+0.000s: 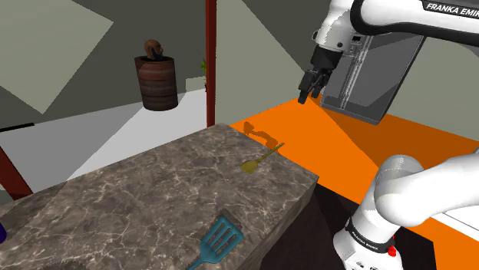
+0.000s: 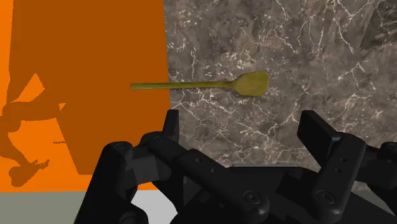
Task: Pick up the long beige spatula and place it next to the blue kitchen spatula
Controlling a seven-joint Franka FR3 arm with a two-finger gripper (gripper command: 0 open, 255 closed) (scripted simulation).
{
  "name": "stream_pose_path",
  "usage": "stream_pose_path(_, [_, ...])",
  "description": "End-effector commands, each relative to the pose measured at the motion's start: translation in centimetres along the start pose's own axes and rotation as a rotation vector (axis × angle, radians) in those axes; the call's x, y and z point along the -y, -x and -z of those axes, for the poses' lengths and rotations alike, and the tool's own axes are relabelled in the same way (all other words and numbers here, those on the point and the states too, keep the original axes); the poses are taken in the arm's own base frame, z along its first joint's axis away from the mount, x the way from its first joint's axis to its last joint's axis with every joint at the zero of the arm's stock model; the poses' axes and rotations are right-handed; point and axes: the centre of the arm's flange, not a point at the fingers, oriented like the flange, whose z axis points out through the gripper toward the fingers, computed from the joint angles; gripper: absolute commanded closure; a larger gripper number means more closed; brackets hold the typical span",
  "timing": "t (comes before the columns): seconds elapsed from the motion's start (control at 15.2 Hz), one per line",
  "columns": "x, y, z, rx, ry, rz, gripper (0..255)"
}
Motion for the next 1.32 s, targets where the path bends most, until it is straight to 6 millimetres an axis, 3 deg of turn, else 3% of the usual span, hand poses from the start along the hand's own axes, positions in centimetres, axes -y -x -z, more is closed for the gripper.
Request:
stream_pose_path(0.0, [0.0,0.0,0.0,0.000,0.000,0.000,0])
stream_pose_path(0.66, [2.4,-5.0,-12.3,0.023,0.067,-0.679,0])
stream_pose_path(1.25, [0.8,-9.6,-23.6,0.043,0.127,-1.290,0])
